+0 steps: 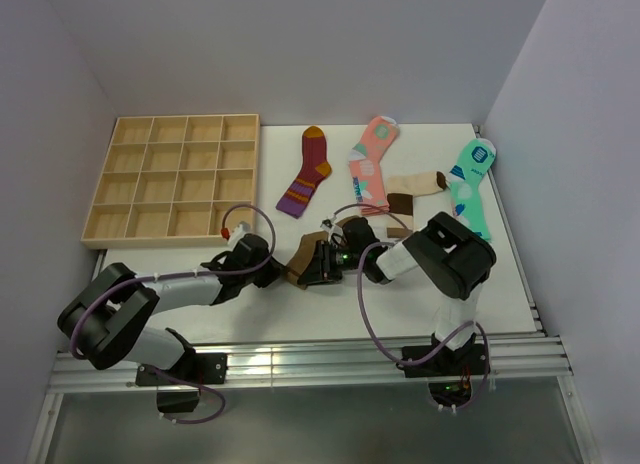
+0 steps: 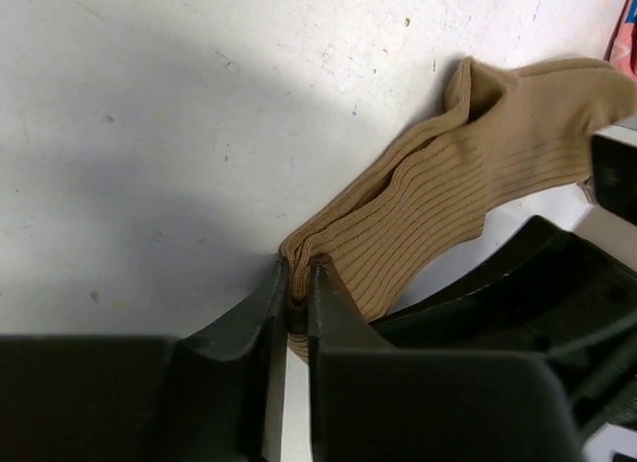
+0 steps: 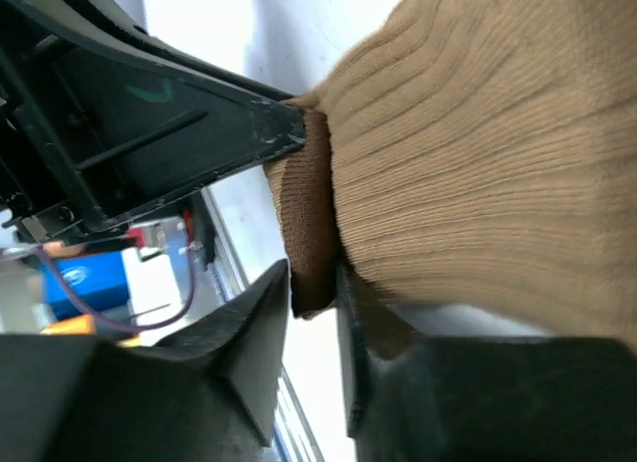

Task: Roll the socks
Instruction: Roll the sock at the center of the board.

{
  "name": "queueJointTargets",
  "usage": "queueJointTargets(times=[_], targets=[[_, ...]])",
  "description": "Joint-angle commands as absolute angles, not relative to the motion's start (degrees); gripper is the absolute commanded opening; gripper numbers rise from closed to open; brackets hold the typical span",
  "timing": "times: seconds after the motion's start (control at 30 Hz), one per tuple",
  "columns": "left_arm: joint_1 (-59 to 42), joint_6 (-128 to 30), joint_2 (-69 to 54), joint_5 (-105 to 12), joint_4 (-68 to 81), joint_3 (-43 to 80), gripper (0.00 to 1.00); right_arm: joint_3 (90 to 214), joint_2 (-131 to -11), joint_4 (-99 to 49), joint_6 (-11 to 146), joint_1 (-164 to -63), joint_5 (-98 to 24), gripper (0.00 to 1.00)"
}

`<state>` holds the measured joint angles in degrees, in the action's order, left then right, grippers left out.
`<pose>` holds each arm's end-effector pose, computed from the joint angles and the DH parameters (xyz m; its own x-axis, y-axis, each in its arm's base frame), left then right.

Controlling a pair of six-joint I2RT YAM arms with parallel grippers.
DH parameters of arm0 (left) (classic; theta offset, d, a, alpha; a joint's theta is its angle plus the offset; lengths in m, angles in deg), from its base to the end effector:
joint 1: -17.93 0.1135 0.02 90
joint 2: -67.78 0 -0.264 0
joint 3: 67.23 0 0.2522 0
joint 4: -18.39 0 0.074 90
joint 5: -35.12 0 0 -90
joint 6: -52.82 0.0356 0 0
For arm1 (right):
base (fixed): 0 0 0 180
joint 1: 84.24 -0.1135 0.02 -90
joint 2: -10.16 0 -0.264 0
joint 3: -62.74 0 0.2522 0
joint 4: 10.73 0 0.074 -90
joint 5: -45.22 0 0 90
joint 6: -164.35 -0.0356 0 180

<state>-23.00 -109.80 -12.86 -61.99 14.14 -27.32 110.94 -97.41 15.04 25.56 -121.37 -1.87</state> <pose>0.1884 -0.1575 0.1321 -0.7168 -0.6319 -0.2948 -0.3352 0.6830 -0.6489 0.2338 0.2074 0.0928 -0.9634 -0.0383 -0.2653 -0.2572 0.4105 0.8748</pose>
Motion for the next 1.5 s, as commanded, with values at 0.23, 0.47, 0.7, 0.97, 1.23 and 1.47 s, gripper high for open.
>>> queueJointTargets(times=[0.23,0.47,0.7,0.97,1.23,1.47], targets=[[-23.7,-105.0,-14.0,-63.1,2.3,-23.5,0.0,112.5,-81.4,-5.2,42.8,-127.4,-27.4,0.47],[-23.7,-102.6,-13.2,-63.3,-1.1,-21.1,0.0,113.9,-75.5,-8.6,52.0,-137.8,-46.8,0.47],[-23.6,-101.3,-12.7,-63.5,-2.8,-19.8,0.0,116.5,-76.9,-8.4,59.0,-144.4,-53.8,0.47],[-23.7,-101.2,-12.2,-63.8,-3.0,-19.9,0.0,119.4,-79.5,-9.4,62.1,-148.0,-56.7,0.45],[-23.7,-101.3,-11.6,-64.1,-3.4,-20.0,0.0,120.6,-82.2,-10.9,61.7,-148.8,-55.6,0.45],[-23.7,-101.4,-11.1,-64.1,-3.5,-20.0,0.0,121.3,-86.0,-13.8,60.0,-149.0,-54.9,0.45]])
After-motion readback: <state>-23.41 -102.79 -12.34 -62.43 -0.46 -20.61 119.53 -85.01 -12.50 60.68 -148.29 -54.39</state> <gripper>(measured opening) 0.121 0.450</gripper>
